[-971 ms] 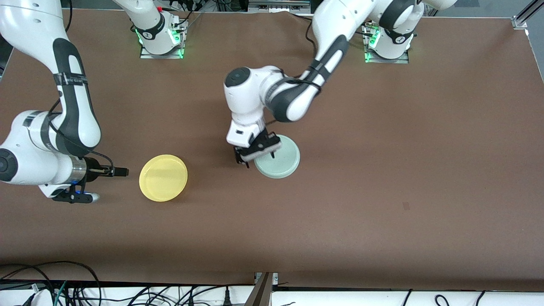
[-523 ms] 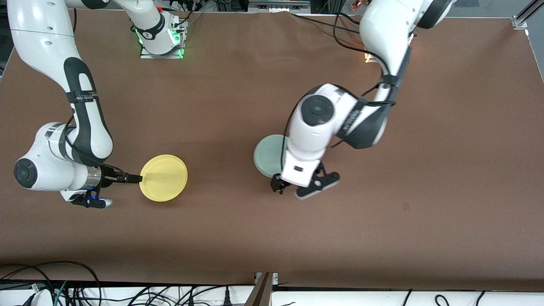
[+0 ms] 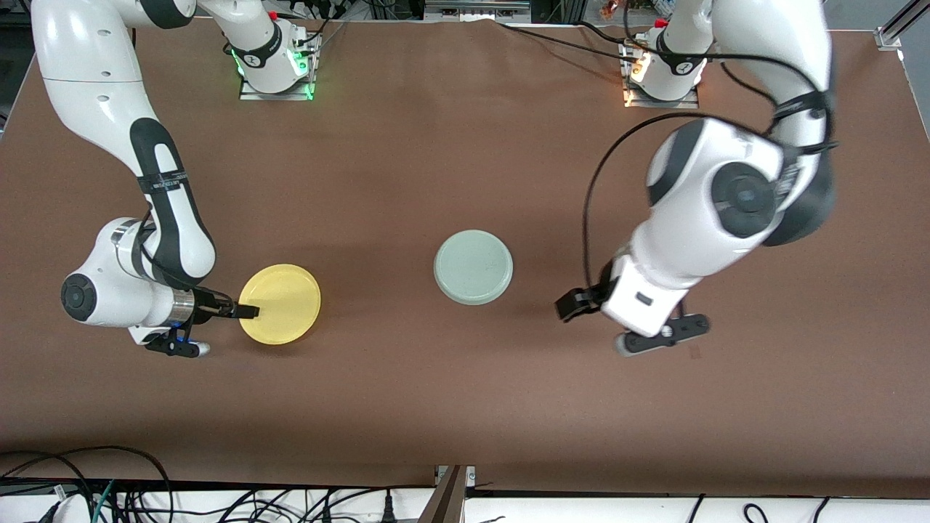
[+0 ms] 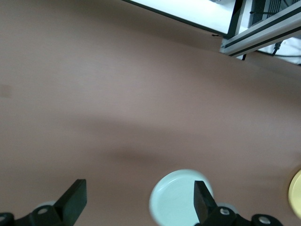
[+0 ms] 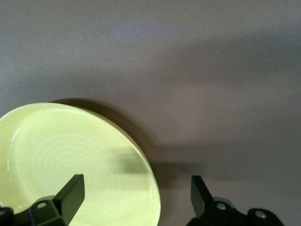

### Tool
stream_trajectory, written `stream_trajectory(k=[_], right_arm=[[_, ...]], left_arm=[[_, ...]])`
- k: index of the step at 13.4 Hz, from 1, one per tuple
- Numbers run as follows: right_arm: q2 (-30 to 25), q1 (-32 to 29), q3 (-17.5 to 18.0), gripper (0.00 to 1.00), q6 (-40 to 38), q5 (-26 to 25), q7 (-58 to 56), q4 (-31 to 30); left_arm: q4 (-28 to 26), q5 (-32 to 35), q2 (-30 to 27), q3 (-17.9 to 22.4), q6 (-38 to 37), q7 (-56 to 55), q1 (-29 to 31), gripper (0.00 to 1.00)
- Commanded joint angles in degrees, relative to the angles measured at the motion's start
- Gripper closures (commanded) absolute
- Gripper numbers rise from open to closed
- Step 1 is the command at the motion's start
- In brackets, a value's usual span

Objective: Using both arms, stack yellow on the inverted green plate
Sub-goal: 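Lift the yellow plate with the right gripper while the left gripper retracts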

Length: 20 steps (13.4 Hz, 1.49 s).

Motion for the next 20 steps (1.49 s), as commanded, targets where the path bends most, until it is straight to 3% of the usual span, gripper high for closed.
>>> stream_trajectory(k=[1, 3, 4, 5, 7, 9, 11, 15, 20], right_arm=[[-0.45, -0.46, 0.34, 0.05, 1.08, 2.23, -3.49, -1.69], [-0.36, -0.64, 0.34, 0.52, 0.21, 2.33, -4.39, -1.69], [-0.36, -0.55, 0.34, 0.69, 0.12, 2.24, -4.39, -1.69], [-0.36, -0.55, 0.34, 0.77, 0.12, 2.24, -4.47, -1.69], [-0.27, -0.46, 0.34, 0.82, 0.03, 2.24, -4.47, -1.78], [-0.36, -0.46, 0.34, 1.00, -0.50, 2.24, -4.47, -1.69], [-0.53, -0.11, 0.34, 1.00, -0.50, 2.33, -4.21, -1.52], [-2.29, 0.24, 2.71, 1.00, -0.50, 2.41, -3.33, -0.29], [-4.31, 0.59, 9.73, 1.00, -0.59, 2.76, -2.03, 1.82]], left_arm=[[-1.83, -1.76, -6.17, -0.53, -8.69, 12.29, 4.72, 0.00], [-2.00, -1.15, -10.83, -0.35, -16.87, 19.85, 7.28, 0.00], [-2.52, -0.80, -13.20, 0.17, -20.65, 24.24, 7.64, 0.00], [-6.71, -0.10, -16.97, 0.96, -21.47, 26.37, 7.82, 0.00], [-18.82, 4.28, -26.28, 1.23, -20.08, 26.75, 7.82, 0.00], [-29.72, 6.93, -33.58, 1.32, -15.53, 26.75, 7.90, 0.00], [-37.30, 7.11, -37.91, 1.49, -10.51, 26.83, 9.39, 0.00], [-36.89, 7.02, -37.13, 1.49, -8.56, 27.80, 11.86, 0.00], [-35.14, 7.03, -35.47, 1.76, -7.68, 29.46, 15.28, 0.00]])
